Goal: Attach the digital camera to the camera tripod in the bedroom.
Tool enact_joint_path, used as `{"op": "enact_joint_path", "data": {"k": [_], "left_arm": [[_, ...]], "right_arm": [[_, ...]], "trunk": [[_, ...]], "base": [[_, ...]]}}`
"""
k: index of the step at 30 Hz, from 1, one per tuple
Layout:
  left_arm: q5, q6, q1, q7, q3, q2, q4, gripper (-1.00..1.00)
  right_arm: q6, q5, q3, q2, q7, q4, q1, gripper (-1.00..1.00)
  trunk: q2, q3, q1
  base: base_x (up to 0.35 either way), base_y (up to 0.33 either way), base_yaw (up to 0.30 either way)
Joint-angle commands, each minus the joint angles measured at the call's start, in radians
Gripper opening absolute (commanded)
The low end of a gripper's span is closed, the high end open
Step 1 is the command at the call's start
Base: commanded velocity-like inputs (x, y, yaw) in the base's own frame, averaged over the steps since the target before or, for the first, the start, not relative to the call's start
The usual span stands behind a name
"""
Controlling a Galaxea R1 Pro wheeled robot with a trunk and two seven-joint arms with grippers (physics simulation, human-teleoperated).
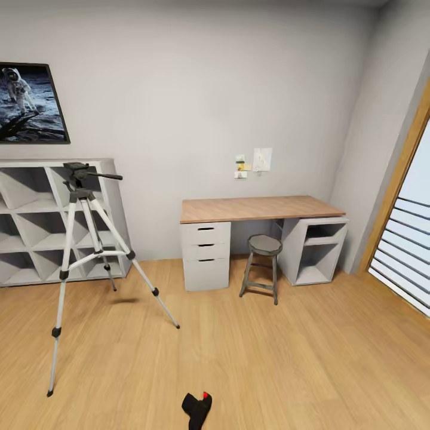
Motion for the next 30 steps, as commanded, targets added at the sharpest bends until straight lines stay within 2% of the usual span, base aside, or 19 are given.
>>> {"op": "enact_joint_path", "data": {"k": [1, 4, 9, 17, 26, 30], "left_arm": [[0.006, -0.006, 0.006, -0.002, 0.006, 0.000, -0.006, 1.00], [0.022, -0.012, 0.007, -0.002, 0.020, 0.000, -0.020, 1.00], [0.018, -0.013, 0.007, -0.002, 0.018, -0.001, -0.020, 1.00], [0.060, -0.025, 0.007, -0.002, 0.023, 0.001, -0.023, 1.00], [0.067, -0.026, 0.007, -0.002, 0.023, 0.001, -0.024, 1.00], [0.067, -0.026, 0.007, -0.002, 0.023, 0.002, -0.024, 1.00]], "right_arm": [[-0.006, 0.006, 0.006, -0.001, -0.001, -0.003, -0.002, 1.00], [-0.011, 0.017, 0.022, -0.002, 0.000, -0.003, -0.002, 1.00], [-0.007, 0.018, 0.019, -0.004, 0.001, -0.003, -0.002, 1.00], [-0.009, 0.018, 0.037, -0.004, -0.001, -0.003, -0.002, 1.00], [-0.014, 0.009, 0.032, 0.005, -0.003, -0.003, -0.002, 1.00], [-0.015, 0.008, 0.035, 0.009, -0.004, -0.003, -0.002, 1.00]], "trunk": [[0.000, 0.000, 0.000], [0.000, 0.000, 0.000], [0.000, 0.000, 0.000], [0.000, 0.000, 0.000], [0.000, 0.000, 0.000], [0.000, 0.000, 0.000]], "base": [[0.000, 0.000, 0.000], [0.000, 0.000, 0.000], [0.000, 0.000, 0.000], [0.000, 0.000, 0.000], [0.000, 0.000, 0.000], [0.000, 0.000, -0.146]]}}
